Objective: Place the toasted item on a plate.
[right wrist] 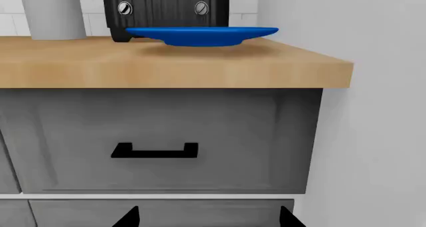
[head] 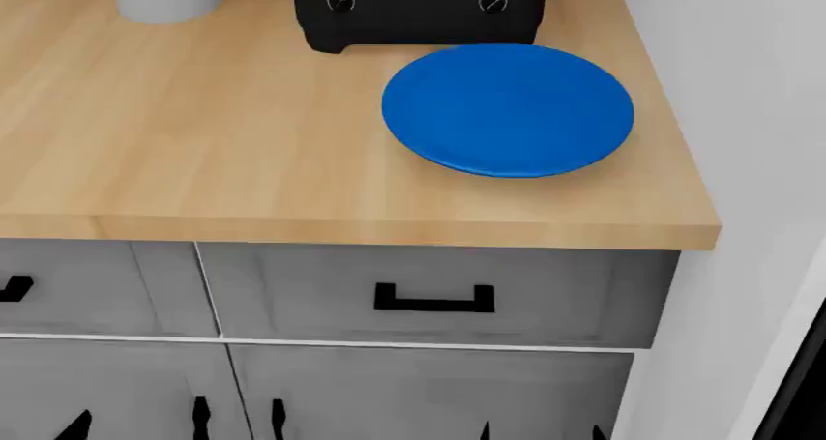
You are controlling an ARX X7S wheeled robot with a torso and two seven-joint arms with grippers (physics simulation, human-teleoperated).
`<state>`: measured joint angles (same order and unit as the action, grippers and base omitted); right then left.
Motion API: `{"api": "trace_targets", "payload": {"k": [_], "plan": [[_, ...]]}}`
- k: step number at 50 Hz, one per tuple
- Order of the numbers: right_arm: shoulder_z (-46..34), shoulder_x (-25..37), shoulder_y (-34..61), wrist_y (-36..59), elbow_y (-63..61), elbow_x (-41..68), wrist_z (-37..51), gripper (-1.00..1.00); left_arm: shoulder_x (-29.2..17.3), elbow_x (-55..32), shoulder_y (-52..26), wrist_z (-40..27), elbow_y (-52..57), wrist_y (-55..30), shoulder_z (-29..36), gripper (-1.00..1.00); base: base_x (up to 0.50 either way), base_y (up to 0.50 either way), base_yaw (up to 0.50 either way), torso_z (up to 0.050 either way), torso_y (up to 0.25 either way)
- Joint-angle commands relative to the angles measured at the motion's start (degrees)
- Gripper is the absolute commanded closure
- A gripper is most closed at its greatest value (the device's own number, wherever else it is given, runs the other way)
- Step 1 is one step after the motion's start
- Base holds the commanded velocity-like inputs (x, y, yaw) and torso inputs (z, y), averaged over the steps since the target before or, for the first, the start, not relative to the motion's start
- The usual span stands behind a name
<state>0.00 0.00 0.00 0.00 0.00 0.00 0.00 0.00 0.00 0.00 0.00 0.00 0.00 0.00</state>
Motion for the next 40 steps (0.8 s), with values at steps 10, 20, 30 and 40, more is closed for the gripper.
{"api": "trace_targets", "payload": {"k": [10, 20, 30, 40], "plan": [[-3.6, 2.3, -1.1, 1.6, -3.7, 0.6, 3.4, -1.0, -2.2, -0.3, 0.6, -4.1, 1.8, -0.6, 2.8, -1.0, 0.0, 0.0, 0.0, 0.0, 0.0], [-5.1, 3.2, -0.4, 8.4, -8.7, 1.2, 4.9, -1.0, -3.6, -0.6, 0.4, -6.1, 7.7, -5.9, 3.7, -1.0, 0.0, 0.0, 0.0, 0.03, 0.0], [-7.0, 4.6, 2.2, 18.2, -15.1, -0.4, 6.7, -1.0, -4.4, -2.1, -1.3, -7.1, 14.6, -13.3, 3.9, -1.0, 0.0, 0.0, 0.0, 0.05, 0.003], [-8.1, 5.4, 4.5, 21.0, -15.5, 0.0, 7.1, -1.0, -4.7, -2.9, -4.0, -7.5, 14.8, -15.6, 5.2, -1.0, 0.0, 0.0, 0.0, 0.05, 0.008]]}}
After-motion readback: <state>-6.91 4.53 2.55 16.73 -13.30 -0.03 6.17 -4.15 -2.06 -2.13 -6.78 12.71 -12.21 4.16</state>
